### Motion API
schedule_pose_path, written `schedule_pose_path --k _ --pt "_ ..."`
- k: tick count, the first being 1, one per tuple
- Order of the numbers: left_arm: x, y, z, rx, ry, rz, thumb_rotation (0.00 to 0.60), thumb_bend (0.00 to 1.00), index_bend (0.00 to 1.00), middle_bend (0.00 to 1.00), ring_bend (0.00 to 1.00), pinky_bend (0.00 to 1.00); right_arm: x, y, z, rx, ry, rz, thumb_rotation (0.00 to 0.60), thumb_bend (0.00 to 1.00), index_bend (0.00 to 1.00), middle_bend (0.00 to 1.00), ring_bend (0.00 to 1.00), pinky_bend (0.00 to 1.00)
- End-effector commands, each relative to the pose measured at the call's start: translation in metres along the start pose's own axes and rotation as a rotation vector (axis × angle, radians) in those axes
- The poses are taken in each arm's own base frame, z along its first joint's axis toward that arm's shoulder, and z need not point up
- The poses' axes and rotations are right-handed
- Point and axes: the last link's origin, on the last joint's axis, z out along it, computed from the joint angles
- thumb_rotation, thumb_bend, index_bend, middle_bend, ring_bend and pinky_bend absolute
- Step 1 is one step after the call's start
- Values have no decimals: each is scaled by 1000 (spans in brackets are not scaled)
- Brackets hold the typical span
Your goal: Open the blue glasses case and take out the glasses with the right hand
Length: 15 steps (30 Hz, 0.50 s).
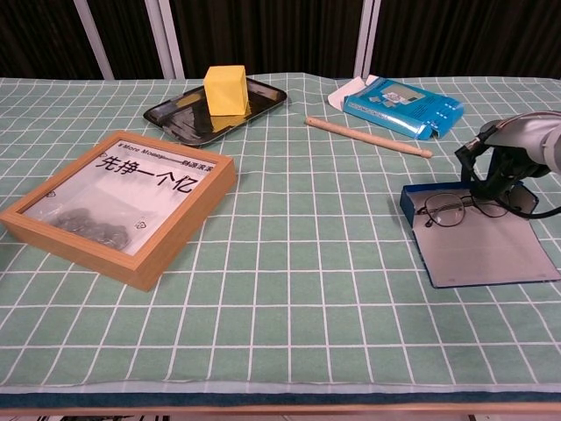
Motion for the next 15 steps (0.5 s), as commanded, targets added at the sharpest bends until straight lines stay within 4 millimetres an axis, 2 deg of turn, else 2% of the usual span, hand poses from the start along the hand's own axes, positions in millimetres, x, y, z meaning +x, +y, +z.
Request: schedule_pose_path --k 1,15 --pt "0 0 0 0 -1 0 600 43 0 0 0 0 1 -5 0 -4 -10 52 600 535 562 925 1000 1000" --pt "0 0 0 -2 1 -3 600 42 0 0 0 0 3 -18 4 21 68 140 600 536 563 925 1000 1000"
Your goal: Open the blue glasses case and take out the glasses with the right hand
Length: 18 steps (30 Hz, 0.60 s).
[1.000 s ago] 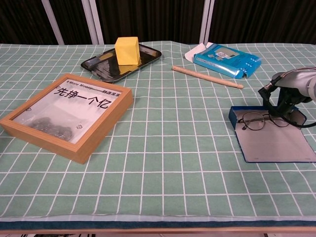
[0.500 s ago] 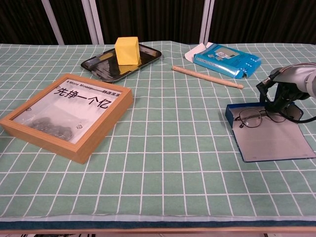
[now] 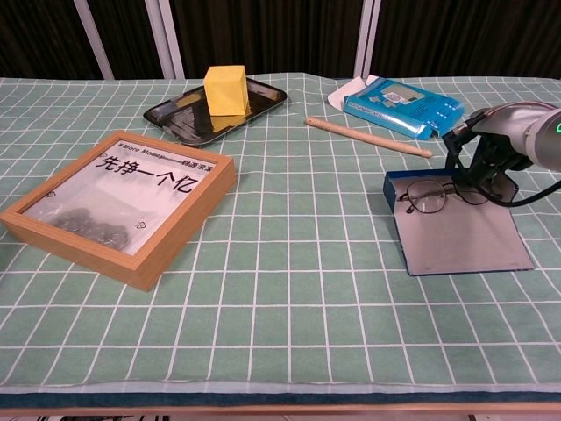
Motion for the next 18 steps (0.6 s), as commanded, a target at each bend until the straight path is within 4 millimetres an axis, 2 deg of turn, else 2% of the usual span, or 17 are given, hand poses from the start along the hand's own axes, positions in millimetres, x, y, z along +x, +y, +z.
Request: schedule_pose_path --k 1,18 --pt "0 0 0 0 0 0 600 42 0 0 0 0 -1 -3 1 13 27 32 600 536 563 925 1000 1000" --pt "0 0 0 2 3 -6 600 43 0 0 0 0 -7 -22 9 61 155 202 600 535 563 925 1000 1000"
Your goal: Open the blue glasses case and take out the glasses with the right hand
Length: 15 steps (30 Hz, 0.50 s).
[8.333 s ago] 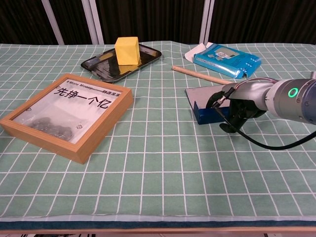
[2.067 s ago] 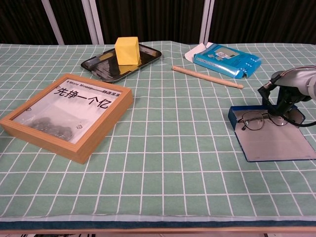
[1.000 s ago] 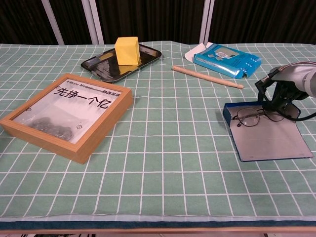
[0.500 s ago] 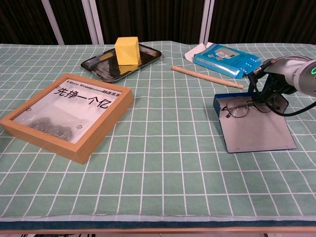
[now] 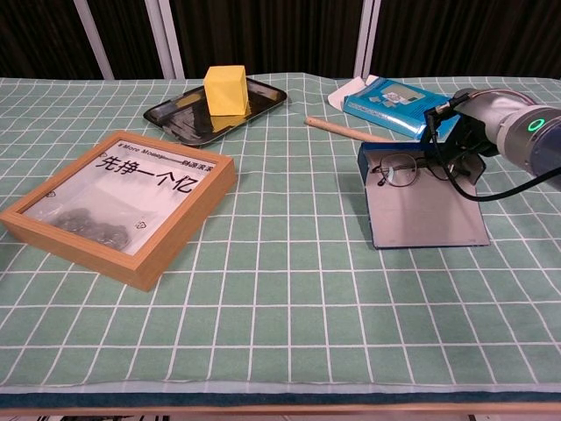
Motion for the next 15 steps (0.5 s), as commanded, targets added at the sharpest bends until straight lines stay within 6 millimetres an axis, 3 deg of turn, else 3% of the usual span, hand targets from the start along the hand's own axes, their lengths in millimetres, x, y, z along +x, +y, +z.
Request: schedule_pose_path --k 1,15 --pt "0 0 0 0 1 -2 600 43 0 0 0 0 -1 -2 1 6 24 20 600 536 564 925 1000 1000" --pt "0 0 1 -1 0 -4 600 42 0 0 0 0 -6 -7 7 35 121 43 600 536 570 925 1000 1000"
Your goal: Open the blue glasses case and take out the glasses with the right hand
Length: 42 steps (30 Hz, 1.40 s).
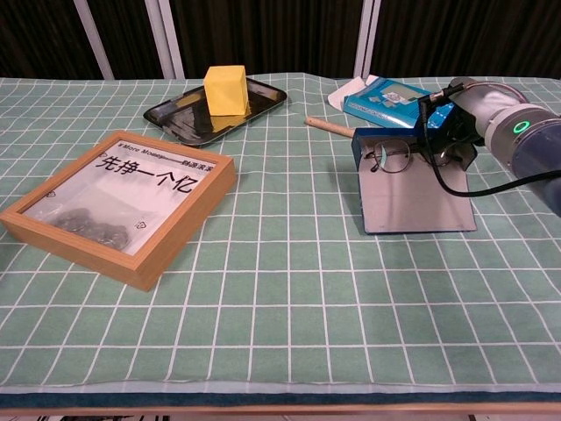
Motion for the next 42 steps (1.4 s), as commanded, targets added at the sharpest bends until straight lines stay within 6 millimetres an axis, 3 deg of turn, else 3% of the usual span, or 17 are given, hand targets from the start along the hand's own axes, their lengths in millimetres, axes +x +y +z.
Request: schedule_pose_path --k 1,42 --pt "0 0 0 0 0 1 600 42 0 0 0 0 -1 0 1 3 27 16 600 536 571 925 1000 1000" --pt "1 0 0 2 6 -5 600 42 0 0 0 0 -12 5 11 -13 93 15 600 536 575 925 1000 1000"
